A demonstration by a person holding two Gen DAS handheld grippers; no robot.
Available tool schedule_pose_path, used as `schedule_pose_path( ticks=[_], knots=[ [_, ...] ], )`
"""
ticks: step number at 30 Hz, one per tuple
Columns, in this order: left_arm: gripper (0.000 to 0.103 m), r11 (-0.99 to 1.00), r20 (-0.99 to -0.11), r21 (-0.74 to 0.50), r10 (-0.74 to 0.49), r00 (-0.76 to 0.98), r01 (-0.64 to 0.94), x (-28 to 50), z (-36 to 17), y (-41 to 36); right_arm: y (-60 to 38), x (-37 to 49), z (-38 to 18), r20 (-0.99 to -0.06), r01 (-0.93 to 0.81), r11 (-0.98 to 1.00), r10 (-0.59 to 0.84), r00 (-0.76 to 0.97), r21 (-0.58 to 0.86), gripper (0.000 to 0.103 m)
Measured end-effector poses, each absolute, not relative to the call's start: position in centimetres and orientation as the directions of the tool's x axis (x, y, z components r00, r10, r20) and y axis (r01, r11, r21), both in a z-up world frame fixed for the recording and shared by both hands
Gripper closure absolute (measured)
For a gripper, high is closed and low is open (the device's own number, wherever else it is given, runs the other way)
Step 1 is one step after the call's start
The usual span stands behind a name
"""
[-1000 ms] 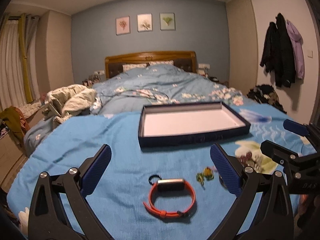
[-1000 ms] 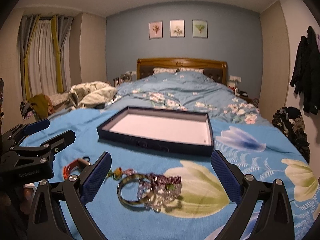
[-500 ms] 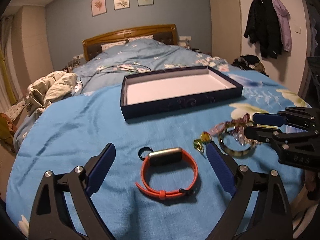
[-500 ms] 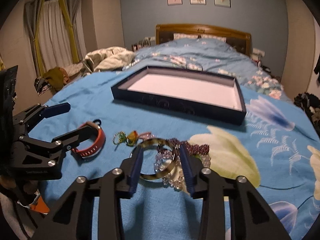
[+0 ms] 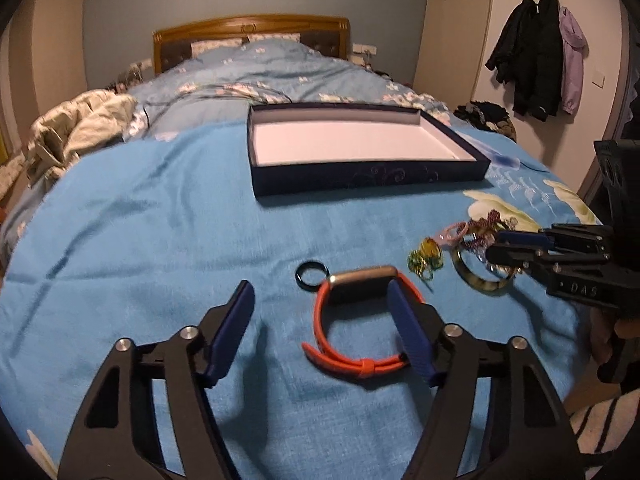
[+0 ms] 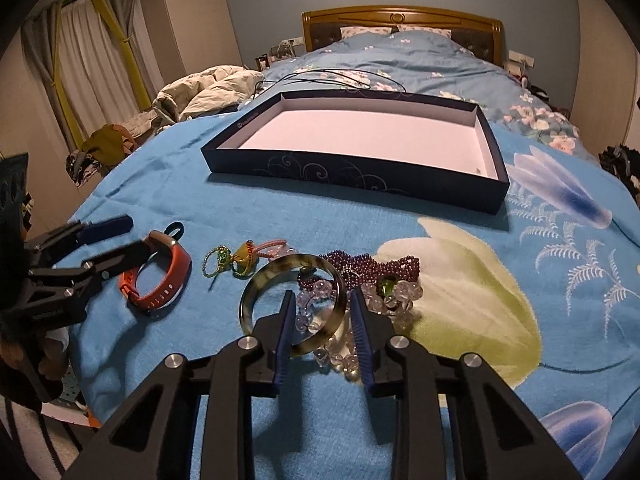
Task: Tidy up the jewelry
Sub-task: 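Grasp the orange watch band with the left gripper while the right grasps the tortoiseshell bangle, then carry band and bangle into the black box and open both grippers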
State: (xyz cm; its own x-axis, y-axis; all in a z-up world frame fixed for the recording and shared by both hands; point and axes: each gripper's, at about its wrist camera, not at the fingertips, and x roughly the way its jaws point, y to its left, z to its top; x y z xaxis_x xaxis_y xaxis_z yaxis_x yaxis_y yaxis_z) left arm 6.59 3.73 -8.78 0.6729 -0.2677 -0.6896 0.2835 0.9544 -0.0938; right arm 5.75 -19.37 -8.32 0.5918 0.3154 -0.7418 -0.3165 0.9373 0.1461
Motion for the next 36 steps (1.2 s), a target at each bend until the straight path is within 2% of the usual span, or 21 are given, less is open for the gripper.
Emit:
schedule_pose_path(
  ticks=[7,9,11,13,21,24,30,36],
  knots=[
    [0.057,0.945,-0.733,-0.104,-0.283,0.618,0.309,7.1,-9.9,3.1,-20.2,6.4,-8.2,-0.749,-0.298,0.932,0.345,0.565,0.205,0.094],
    [0.066,0.941,-0.741,-0.123,-0.299,0.601,0.317,7.3,-9.9,3.2,-20.2,6.4,-8.1,-0.751,-0.303,0.933,0.342,0.566,0.196,0.096],
    [0.08,0.942,-0.751,-0.107,-0.287,0.595,0.318,7.5,-9.8,3.0,-20.1,6.5,-8.1,-0.756,-0.311,0.932,0.339,0.56,0.188,0.098],
    [0.086,0.943,-0.759,-0.086,-0.271,0.592,0.321,7.6,-9.8,2.9,-19.9,6.5,-8.1,-0.76,-0.316,0.934,0.327,0.561,0.168,0.098],
    [0.091,0.947,-0.762,-0.053,-0.243,0.6,0.317,7.4,-9.7,2.8,-19.8,7.0,-8.1,-0.771,-0.318,0.935,0.315,0.553,0.154,0.097],
    [0.092,0.947,-0.752,-0.078,-0.262,0.605,0.313,7.2,-9.4,3.2,-20.3,6.8,-7.6,-0.754,-0.324,0.929,0.342,0.56,0.181,0.097],
    [0.093,0.939,-0.707,-0.109,-0.303,0.639,0.325,6.7,-7.6,3.8,-21.8,6.8,-5.6,-0.707,-0.313,0.916,0.395,0.587,0.252,0.097],
    [0.093,0.938,-0.66,-0.123,-0.321,0.68,0.323,7.6,-5.5,3.7,-22.5,8.1,-4.2,-0.681,-0.305,0.923,0.381,0.626,0.235,0.097]
  ],
)
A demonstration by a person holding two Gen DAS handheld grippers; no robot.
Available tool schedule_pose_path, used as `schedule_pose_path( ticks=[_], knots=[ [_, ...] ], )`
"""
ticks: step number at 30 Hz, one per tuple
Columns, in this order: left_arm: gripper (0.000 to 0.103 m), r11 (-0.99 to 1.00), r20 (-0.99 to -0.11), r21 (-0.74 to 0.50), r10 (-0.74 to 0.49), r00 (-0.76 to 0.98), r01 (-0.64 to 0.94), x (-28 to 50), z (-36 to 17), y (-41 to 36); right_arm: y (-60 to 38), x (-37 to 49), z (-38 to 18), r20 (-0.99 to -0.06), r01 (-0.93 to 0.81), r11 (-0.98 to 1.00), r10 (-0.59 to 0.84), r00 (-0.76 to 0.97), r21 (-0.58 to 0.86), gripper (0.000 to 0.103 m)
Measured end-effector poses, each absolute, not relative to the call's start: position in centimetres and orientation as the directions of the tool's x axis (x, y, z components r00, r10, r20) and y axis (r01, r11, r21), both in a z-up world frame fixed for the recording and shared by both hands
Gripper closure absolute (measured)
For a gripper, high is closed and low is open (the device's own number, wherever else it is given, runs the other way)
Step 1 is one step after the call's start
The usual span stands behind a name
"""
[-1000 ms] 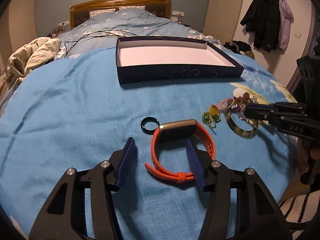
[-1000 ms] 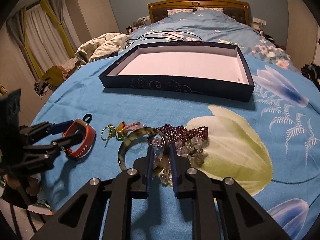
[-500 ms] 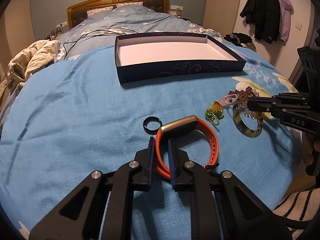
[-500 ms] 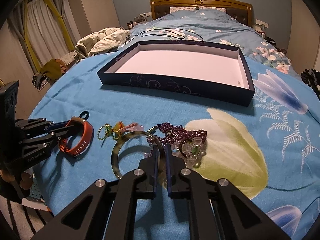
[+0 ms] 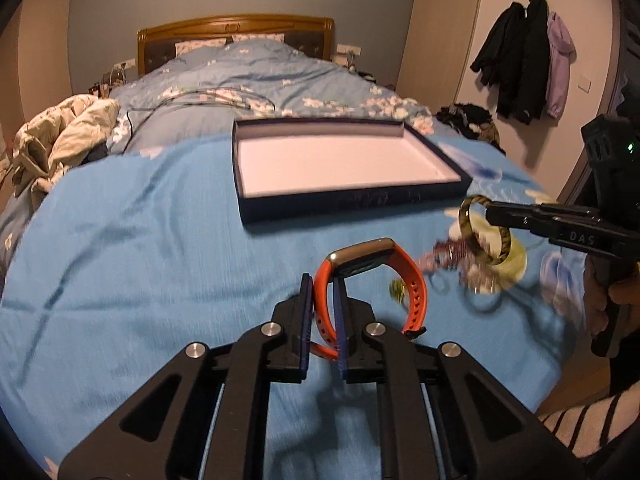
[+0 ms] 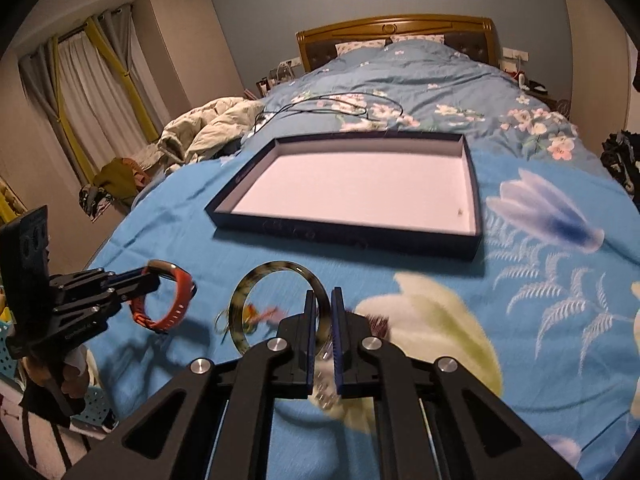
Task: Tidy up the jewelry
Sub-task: 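Carry band and bangle into the black box and open both grippers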
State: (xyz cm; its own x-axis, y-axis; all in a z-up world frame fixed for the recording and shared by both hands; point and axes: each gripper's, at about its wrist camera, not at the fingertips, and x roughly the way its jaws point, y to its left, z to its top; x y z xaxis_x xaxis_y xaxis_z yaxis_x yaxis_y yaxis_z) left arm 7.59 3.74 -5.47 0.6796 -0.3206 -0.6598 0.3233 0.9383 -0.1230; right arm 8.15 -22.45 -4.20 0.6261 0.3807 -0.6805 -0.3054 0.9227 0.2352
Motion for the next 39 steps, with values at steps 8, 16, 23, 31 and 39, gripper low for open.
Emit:
schedule_pose_path(
  ticks=[8,16,23,31,39],
  knots=[
    [0.093,0.951,-0.617,-0.112,-0.294,0.73,0.288,11.6,-3.0,2.8,-23.5,11.4,-2.7,-0.641,-0.286,0.93,0.367,0.674,0.232,0.097],
    [0.093,0.956,-0.59,-0.087,-0.277,0.759,0.281,15.7,-1.4,1.3,-24.7,15.2,-2.3,-0.632,-0.258,0.941,0.338,0.697,0.219,0.097],
    [0.093,0.958,-0.58,-0.078,-0.27,0.769,0.277,19.2,-1.1,0.5,-25.3,19.2,-2.7,-0.646,-0.234,0.947,0.321,0.692,0.22,0.097],
    [0.092,0.96,-0.63,-0.071,-0.254,0.734,0.272,24.7,-2.1,-0.7,-24.4,23.8,-4.6,-0.701,-0.226,0.955,0.293,0.651,0.19,0.097],
    [0.092,0.964,-0.705,-0.104,-0.244,0.666,0.244,31.2,-3.9,-1.4,-23.9,27.9,-5.5,-0.742,-0.206,0.964,0.26,0.618,0.167,0.097]
  ],
)
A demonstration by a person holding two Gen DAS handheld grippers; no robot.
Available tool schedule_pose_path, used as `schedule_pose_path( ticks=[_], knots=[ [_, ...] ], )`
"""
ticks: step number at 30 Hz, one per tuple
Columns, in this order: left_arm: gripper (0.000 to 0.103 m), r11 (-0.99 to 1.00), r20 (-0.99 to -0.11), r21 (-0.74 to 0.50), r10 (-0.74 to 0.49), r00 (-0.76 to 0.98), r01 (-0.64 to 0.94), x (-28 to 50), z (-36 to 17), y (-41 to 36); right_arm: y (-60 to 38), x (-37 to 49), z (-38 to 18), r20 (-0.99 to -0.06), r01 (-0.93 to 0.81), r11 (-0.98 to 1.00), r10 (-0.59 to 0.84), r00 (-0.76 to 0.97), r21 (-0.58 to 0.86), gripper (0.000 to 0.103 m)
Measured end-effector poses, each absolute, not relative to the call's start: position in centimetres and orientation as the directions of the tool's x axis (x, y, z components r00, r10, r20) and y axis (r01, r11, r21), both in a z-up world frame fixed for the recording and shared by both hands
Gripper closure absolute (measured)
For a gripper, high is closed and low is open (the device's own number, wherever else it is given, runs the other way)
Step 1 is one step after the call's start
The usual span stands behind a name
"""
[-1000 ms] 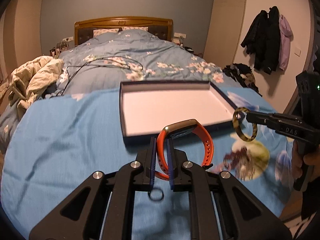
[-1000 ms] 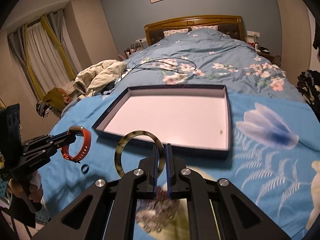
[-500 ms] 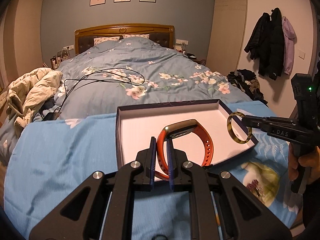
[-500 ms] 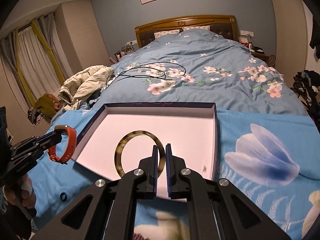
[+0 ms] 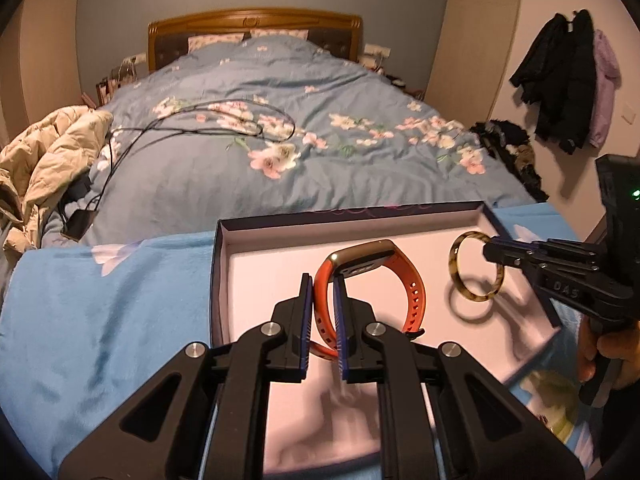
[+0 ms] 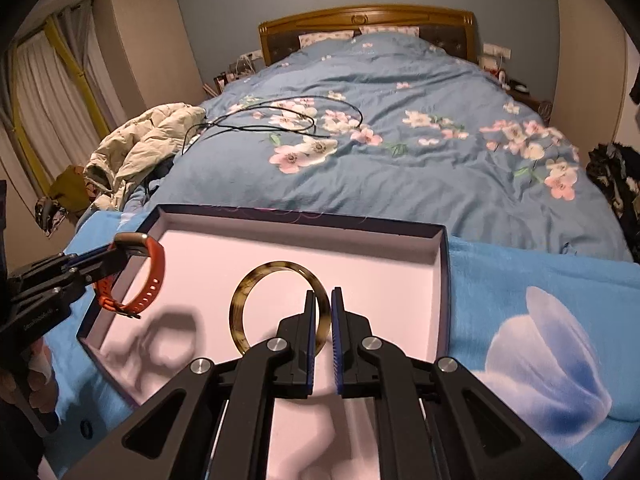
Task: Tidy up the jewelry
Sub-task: 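Carry band and bangle into the black box and open both grippers, then withdraw both grippers from the box and move the right toward the crystal bracelet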
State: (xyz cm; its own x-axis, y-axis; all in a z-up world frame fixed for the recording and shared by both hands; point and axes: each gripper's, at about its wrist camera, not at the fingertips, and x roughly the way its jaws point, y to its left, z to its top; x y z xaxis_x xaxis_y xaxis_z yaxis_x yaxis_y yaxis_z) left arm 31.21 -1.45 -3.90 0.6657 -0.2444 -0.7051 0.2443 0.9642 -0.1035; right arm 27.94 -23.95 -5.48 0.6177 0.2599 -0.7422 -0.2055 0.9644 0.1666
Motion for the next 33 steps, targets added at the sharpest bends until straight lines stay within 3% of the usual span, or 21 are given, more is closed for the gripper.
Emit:
schedule_pose_path(
  ticks=[21,24,26,31,33],
  knots=[
    [0.092,0.973,-0.846,-0.05,-0.162,0.509,0.226,40.0,-7.6,-4.7,-23.3,33.2,-7.1,-0.823,-0.14,0.983,0.175,0.541,0.117,0.094],
    [0.083,0.977,-0.848,-0.049,-0.15,0.508,0.208,40.5,-7.7,-4.5,-23.5,32.8,-6.6,-0.805,-0.134,0.982,0.184,0.565,0.13,0.093],
    [0.067,0.978,-0.829,-0.056,-0.158,0.537,0.201,40.1,-7.2,-4.2,-23.8,31.9,-5.9,-0.783,-0.139,0.98,0.198,0.589,0.143,0.084],
    [0.051,0.982,-0.72,-0.044,-0.157,0.676,0.182,36.1,-4.2,-2.6,-24.2,27.3,-3.0,-0.694,-0.206,0.966,0.258,0.673,0.159,0.066],
    [0.039,0.98,-0.659,-0.027,-0.167,0.733,0.2,33.5,-2.8,-2.1,-24.3,24.4,-1.8,-0.656,-0.248,0.957,0.283,0.7,0.149,0.061]
  ],
)
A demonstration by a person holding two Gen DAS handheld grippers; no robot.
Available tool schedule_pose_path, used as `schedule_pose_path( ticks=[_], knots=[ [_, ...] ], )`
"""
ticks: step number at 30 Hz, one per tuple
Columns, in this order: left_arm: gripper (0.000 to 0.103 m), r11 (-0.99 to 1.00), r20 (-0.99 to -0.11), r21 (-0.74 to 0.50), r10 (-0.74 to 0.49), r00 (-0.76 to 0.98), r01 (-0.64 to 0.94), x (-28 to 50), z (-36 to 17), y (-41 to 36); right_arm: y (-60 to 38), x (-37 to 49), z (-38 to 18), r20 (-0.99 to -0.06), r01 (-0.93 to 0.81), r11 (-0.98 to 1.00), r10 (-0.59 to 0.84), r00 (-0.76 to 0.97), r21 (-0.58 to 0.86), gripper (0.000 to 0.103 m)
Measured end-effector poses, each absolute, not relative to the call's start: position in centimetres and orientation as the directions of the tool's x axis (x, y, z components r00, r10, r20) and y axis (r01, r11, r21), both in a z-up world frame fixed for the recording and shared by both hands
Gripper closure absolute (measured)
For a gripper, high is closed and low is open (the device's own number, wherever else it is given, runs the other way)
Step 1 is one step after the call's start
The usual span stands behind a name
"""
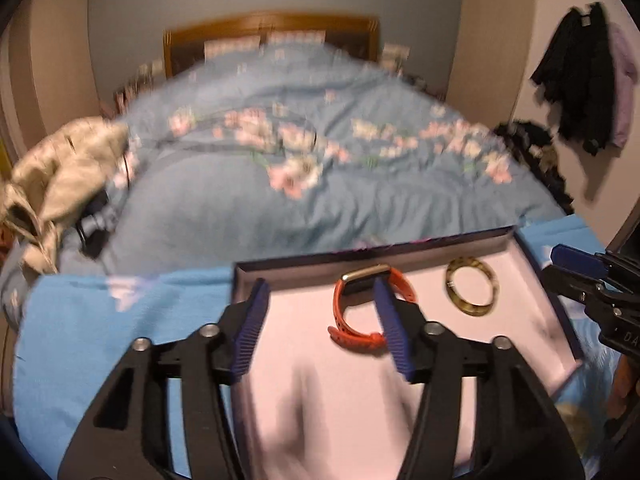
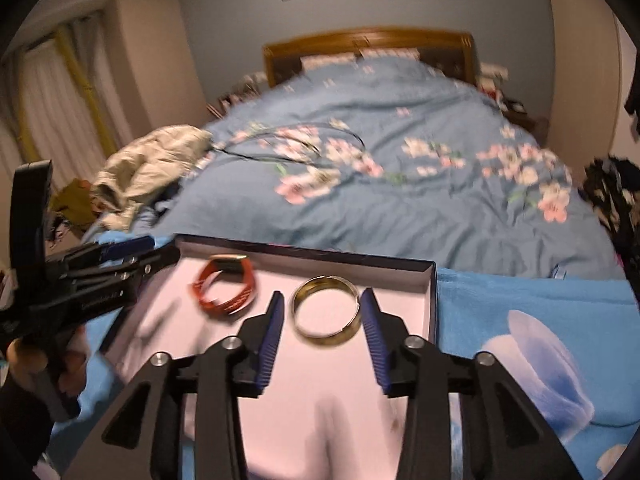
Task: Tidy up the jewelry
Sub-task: 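Withdraw both grippers from the box and move the right toward the crystal bracelet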
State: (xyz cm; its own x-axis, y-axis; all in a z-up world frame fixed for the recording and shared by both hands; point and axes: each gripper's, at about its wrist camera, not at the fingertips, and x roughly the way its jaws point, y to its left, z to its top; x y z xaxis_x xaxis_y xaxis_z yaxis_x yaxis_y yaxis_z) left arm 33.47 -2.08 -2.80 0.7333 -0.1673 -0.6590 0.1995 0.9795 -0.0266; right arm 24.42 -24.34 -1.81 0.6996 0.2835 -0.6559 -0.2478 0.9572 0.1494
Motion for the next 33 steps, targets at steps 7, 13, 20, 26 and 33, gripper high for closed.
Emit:
schedule_pose_path(
  ticks=[7,13,20,26,33],
  knots=[
    [0.032,0.957,-0.555,0.0,-0.242,0.796,0.291,23.7,-0.8,-0.5,-24.0,16.4,-1.7,-0.637,-0.352,0.93,0.336,0.694,0.108,0.053],
    [0.031,0.952,-0.565,0.029,-0.237,0.79,0.306,17.9,-2.5,0.1,-24.1,11.4,-4.2,-0.678,-0.369,0.922,0.344,0.649,0.115,0.062],
    [0.031,0.944,-0.571,0.002,-0.269,0.776,0.329,13.4,-4.0,0.4,-23.8,7.7,-6.3,-0.714,-0.371,0.92,0.344,0.61,0.126,0.071],
    [0.03,0.936,-0.59,-0.004,-0.286,0.755,0.351,11.9,-5.1,-0.6,-23.0,6.3,-7.4,-0.734,-0.383,0.915,0.345,0.585,0.125,0.071],
    [0.03,0.931,-0.607,-0.021,-0.302,0.735,0.365,11.7,-5.7,-1.3,-23.0,6.2,-8.8,-0.752,-0.351,0.915,0.372,0.544,0.199,0.074]
  ],
)
